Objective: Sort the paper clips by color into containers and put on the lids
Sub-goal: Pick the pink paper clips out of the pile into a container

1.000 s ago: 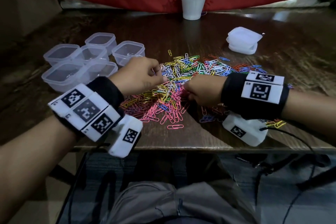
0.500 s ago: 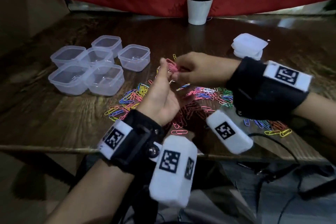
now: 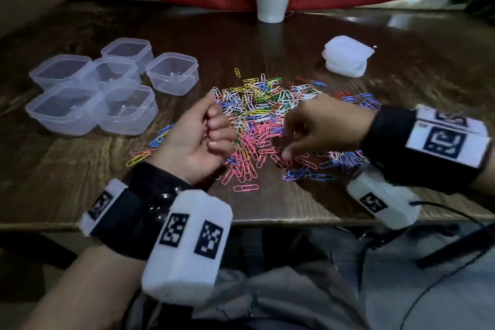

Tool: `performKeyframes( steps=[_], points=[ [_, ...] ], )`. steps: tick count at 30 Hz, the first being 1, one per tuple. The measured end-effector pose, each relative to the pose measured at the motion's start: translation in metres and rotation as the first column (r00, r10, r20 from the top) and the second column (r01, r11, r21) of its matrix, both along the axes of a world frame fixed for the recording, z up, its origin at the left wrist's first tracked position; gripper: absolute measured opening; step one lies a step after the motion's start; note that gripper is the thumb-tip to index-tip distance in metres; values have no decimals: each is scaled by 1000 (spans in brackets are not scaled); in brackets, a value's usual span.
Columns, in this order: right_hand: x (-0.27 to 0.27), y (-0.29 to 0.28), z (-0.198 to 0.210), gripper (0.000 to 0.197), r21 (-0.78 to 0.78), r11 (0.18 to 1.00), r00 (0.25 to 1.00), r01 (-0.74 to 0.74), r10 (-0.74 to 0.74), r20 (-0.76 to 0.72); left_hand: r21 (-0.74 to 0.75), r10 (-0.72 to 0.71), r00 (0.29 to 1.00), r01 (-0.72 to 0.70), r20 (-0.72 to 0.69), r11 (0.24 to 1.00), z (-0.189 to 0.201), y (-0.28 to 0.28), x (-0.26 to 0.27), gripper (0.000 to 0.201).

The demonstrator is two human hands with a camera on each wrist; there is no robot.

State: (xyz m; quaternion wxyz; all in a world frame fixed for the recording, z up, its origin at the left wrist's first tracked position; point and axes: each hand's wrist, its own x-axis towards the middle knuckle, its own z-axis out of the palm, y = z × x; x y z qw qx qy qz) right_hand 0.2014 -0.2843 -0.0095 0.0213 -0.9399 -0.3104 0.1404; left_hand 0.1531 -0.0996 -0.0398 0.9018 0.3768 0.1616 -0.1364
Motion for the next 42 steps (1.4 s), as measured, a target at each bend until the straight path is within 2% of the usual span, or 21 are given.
performKeyframes(
  steps=[1,2,3,4,5,7,9,10,11,12,14,17,20,23,25,27,29,32,34,38,42],
  points=[
    [-1,2,-6,44,-48,999,1000,1,-1,-2,150,-61,998,57,19,987,4,-1,0,46],
    [-3,5,-10,52,-87,996,1000,-7,9,17,320,-118,992,101,35,942,8,-1,0,42],
    [-2,8,-13,59,-119,993,998,-26,33,56,500,-176,983,127,53,857,12,-1,1,38],
    [-1,10,-15,63,-138,989,993,-52,66,99,674,-238,968,129,72,728,17,-1,1,34],
    [1,14,-16,64,-132,988,987,-78,95,130,821,-314,945,109,88,560,21,0,0,32],
    [5,22,-17,65,-71,987,979,-146,154,132,992,-503,862,10,57,129,28,2,-3,27],
    [11,29,-16,60,-42,977,973,-208,211,93,947,-620,775,-96,-123,-308,28,2,-8,19],
    [14,32,-16,56,-43,973,970,-226,229,77,882,-632,747,-139,-205,-450,26,2,-11,21],
    [17,33,-17,53,-43,971,970,-233,235,62,836,-638,725,-162,-260,-525,23,0,-12,26],
    [20,32,-18,49,-34,971,970,-236,238,50,816,-644,708,-169,-289,-552,20,-1,-13,30],
    [26,29,-22,40,5,972,971,-237,237,38,812,-656,695,-179,-295,-555,16,-4,-13,32],
    [33,25,-25,29,66,972,974,-225,225,13,775,-651,702,-229,-288,-589,17,-2,-6,22],
    [37,24,-25,15,49,974,975,-223,224,-13,762,-651,695,-231,-306,-605,18,-1,3,10],
    [43,22,-27,30,-8,985,985,-170,170,-13,793,-656,694,-202,-298,-574,17,-1,12,9],
    [48,16,-26,33,-14,992,992,-127,127,15,813,-644,717,-193,-266,-549,17,-1,17,13],
    [52,9,-22,27,23,994,994,-110,109,21,818,-626,745,-198,-232,-539,18,-1,21,14],
    [51,2,-16,14,80,992,994,-99,103,-38,822,-608,761,-188,-225,-538,18,0,23,13],
    [41,-4,-12,38,72,990,977,-122,132,-167,839,-612,754,-157,-240,-522,18,1,23,14],
    [35,-2,-16,46,21,986,976,-168,169,-136,862,-636,733,-141,-239,-486,18,-1,23,15],
    [33,2,-18,30,20,981,973,-195,196,-126,928,-666,707,-36,-238,-370,17,-8,24,23],
    [28,0,-19,22,13,977,968,-211,210,-139,903,-669,690,-50,-277,-426,11,-14,24,25]
  ],
)
